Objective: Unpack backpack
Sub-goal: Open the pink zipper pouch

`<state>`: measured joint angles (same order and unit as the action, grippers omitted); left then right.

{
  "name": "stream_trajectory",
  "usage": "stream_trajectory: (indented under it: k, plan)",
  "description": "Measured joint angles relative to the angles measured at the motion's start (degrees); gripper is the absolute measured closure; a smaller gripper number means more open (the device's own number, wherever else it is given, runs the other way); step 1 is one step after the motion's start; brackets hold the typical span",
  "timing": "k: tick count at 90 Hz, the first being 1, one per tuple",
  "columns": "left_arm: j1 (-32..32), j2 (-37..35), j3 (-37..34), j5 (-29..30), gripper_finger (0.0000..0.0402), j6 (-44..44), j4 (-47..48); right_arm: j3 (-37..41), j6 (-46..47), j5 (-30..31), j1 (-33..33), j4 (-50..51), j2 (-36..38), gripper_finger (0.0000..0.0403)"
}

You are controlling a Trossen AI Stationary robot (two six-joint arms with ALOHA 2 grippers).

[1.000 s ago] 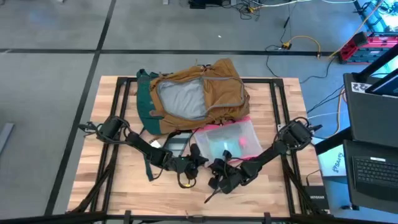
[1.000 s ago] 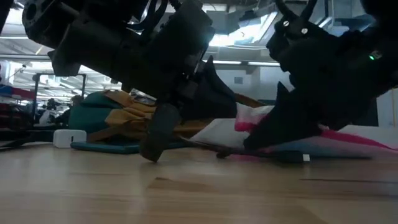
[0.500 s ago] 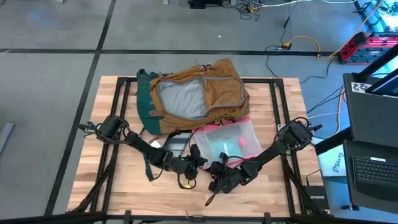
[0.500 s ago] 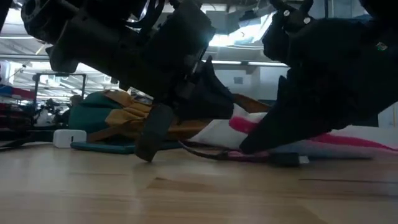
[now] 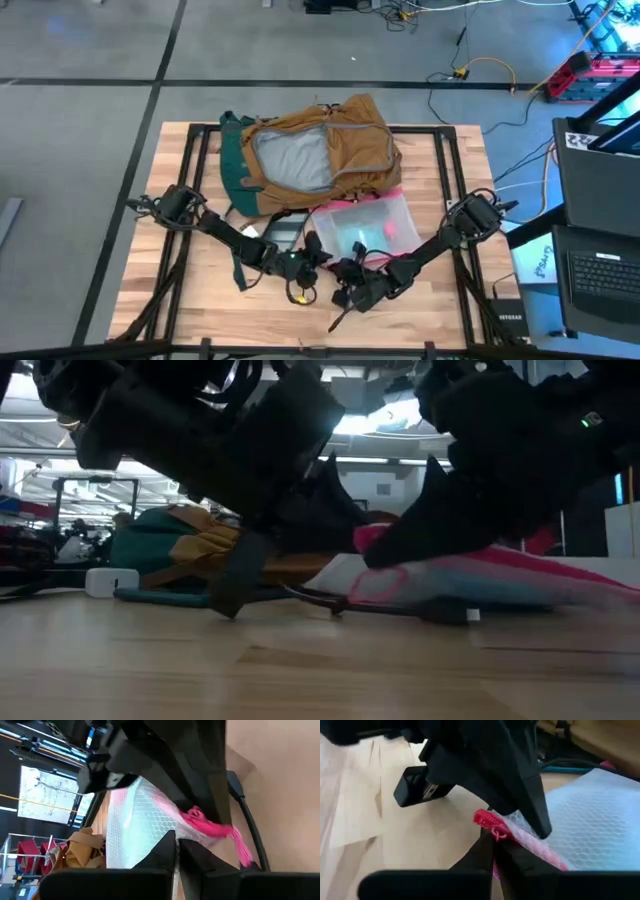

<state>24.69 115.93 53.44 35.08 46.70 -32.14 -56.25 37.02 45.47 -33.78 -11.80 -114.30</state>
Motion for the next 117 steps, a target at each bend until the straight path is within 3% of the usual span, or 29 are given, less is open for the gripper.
stream_trajectory:
  k: [48, 100, 117]
  plan:
    - [2.67, -7.30, -0.42, 2.37, 0.0401, -14.36, 27.83, -0.45, 3.32, 1.42, -2.27, 3.05, 0.04, 0.0402]
    - [4.20, -7.71, -0.36, 6.06, 0.0401, -16.26, 29.64, -0.44, 5.50, 0.01, -2.21, 5.19, 0.07, 0.0403]
    - [4.16, -7.73, -0.30, 6.36, 0.0401, -16.57, 30.14, -0.44, 11.42, -2.01, -2.27, 11.17, 0.28, 0.0403]
